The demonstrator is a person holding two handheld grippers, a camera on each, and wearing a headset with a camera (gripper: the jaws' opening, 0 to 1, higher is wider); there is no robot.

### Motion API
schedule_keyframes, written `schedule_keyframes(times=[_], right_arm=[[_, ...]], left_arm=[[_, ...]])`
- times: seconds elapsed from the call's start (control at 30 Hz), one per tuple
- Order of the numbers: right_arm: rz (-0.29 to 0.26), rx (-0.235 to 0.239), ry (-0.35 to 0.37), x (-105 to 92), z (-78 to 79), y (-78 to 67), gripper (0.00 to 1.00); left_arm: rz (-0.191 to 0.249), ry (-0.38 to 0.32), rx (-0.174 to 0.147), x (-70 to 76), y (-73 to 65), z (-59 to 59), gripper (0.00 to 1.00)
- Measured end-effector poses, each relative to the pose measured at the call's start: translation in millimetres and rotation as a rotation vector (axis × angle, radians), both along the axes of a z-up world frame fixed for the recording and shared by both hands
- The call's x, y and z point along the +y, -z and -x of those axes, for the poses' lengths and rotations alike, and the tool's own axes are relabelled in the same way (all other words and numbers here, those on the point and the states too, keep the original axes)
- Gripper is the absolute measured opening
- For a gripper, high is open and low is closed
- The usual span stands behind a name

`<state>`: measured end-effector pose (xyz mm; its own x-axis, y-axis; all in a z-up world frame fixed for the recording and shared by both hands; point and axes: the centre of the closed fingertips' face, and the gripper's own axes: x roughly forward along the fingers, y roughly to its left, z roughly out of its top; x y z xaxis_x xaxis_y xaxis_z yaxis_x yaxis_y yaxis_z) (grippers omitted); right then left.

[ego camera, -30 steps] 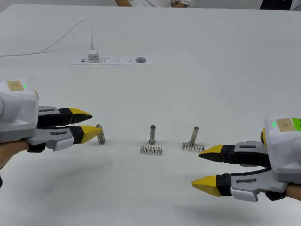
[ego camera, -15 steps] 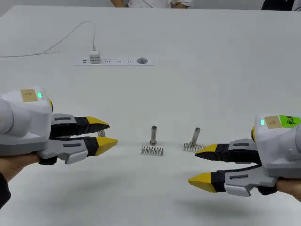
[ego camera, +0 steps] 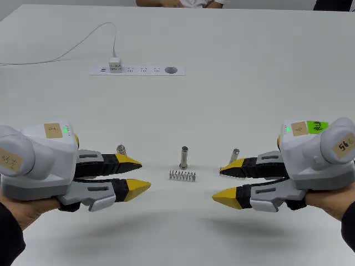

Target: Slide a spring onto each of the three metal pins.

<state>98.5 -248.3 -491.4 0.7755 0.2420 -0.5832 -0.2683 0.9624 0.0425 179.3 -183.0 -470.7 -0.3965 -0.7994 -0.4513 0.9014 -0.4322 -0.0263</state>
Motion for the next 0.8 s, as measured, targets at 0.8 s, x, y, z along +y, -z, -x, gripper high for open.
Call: schedule_keyframes(times=[0.8], right_arm=[[0.061, 0.092, -0.025, -4.8, -45.3, 30.3, 0.22]], left_arm=[[-0.035, 0.023, 0.023, 7.8, 13.4, 14.2, 0.24]])
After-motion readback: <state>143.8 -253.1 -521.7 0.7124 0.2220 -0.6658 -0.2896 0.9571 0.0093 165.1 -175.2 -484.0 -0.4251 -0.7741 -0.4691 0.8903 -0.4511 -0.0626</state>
